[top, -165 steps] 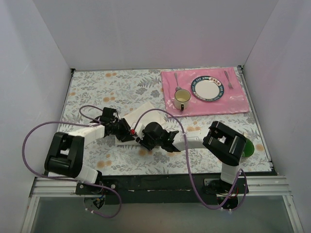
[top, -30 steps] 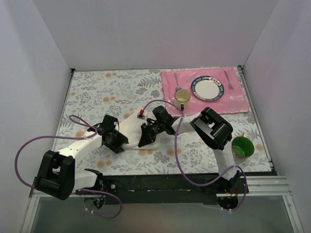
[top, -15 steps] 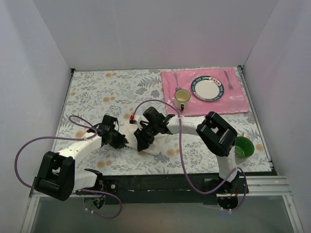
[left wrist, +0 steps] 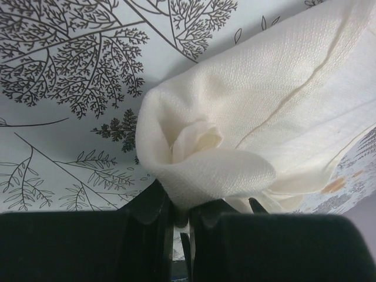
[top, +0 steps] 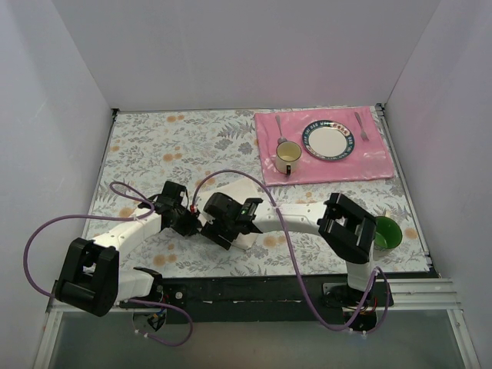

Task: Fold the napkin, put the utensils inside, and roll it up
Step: Roll the napkin with the utensil

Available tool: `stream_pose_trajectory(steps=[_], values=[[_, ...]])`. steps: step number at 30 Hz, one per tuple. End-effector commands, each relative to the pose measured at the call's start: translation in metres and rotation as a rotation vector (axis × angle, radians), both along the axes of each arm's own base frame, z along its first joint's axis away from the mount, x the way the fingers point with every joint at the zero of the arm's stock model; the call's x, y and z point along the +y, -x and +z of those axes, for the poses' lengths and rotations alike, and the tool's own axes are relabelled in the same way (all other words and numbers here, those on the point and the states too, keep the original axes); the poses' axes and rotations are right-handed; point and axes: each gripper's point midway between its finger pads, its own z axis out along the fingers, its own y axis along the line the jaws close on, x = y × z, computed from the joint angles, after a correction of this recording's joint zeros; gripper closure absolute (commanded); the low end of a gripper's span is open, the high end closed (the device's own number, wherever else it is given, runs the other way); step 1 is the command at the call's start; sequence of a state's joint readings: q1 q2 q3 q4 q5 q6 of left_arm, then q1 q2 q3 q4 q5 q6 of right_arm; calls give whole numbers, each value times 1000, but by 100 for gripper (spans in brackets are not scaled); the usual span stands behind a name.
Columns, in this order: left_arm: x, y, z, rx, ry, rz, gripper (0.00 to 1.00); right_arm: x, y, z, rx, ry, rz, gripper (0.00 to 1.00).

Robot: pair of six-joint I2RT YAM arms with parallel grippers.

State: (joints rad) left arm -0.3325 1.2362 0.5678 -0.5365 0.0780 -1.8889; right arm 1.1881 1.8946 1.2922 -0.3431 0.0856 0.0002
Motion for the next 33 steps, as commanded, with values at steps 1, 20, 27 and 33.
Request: stream_pose_trajectory(steps=[1,20,27,33], values=[[7,15,-3,54,-52,-29,100,17,-12,10,-109,3,-48,24],[5,2,12,-26,-59,-84,96,-11,-3,-36,-76,-40,-75,92],[22,-16,56,-222,-158,-123,46,-9,11,-47,201,-219,26,99],[-3,-17,83,-354,-33,-242,43,-19,13,-64,475,-307,72,99]])
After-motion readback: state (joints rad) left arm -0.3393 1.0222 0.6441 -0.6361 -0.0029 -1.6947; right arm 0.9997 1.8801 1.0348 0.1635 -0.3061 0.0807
